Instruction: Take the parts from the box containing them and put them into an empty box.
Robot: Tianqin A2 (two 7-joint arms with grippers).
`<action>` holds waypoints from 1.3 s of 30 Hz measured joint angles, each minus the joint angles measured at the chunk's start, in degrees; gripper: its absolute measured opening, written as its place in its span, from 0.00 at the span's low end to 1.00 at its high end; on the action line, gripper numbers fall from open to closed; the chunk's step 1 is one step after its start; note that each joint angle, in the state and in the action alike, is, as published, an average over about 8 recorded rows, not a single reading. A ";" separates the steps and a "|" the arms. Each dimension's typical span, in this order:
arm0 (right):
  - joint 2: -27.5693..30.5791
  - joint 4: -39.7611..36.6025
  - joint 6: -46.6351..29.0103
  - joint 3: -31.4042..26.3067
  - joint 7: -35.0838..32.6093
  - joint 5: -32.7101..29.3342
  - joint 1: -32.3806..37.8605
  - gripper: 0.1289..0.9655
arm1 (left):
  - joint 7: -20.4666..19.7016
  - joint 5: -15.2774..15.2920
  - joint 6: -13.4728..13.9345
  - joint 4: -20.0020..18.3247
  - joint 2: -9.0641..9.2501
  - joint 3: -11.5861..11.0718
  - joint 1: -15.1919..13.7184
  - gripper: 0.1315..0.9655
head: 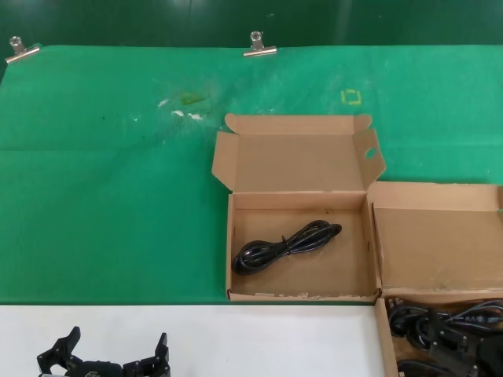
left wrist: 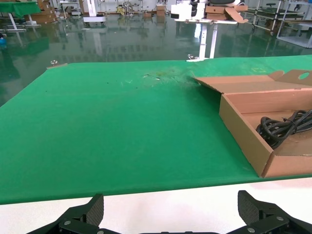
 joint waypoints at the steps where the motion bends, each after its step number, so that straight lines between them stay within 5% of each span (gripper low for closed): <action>1: 0.00 0.00 0.00 0.00 0.00 0.00 0.00 1.00 | 0.00 0.00 0.00 0.00 0.00 0.00 0.00 1.00; 39: 0.00 0.00 0.00 0.00 0.00 0.00 0.00 1.00 | 0.00 0.00 0.00 0.00 0.00 0.00 0.00 1.00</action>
